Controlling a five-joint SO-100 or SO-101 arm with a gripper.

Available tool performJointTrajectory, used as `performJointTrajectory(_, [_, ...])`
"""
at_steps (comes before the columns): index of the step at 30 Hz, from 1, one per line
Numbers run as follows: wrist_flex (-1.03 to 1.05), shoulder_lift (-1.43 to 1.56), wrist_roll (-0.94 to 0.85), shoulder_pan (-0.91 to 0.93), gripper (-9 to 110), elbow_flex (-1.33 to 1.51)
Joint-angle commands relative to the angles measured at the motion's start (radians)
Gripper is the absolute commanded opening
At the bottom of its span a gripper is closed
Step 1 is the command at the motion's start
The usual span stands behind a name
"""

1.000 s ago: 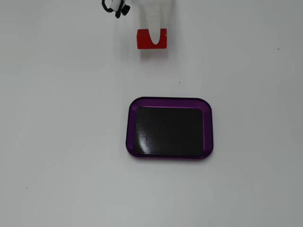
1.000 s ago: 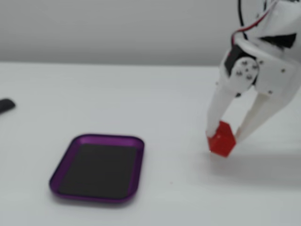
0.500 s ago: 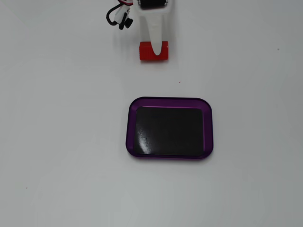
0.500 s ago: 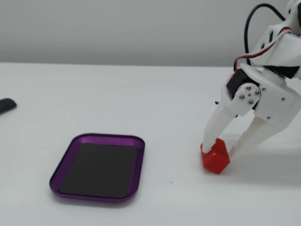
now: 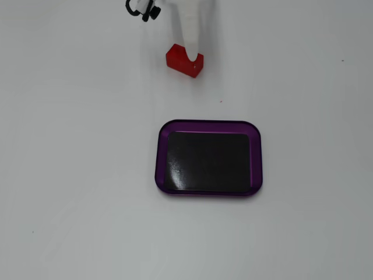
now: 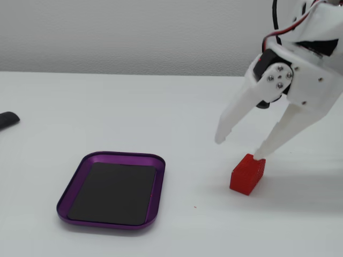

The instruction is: Remove the cube from the box.

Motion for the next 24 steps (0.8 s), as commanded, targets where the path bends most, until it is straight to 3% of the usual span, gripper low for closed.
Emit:
performJointTrajectory(1, [0.126,0.011,-0.005,0.005,18,-0.183])
performJointTrajectory(6, [0.345,0.031,0.006,0.005,17,-0.380])
performJointTrajectory(11, [0.433,0.213,-0.005,0.006,17,-0.414])
performJointTrajectory(24, [0.275,0.951,0.006,0.009,18,0.377])
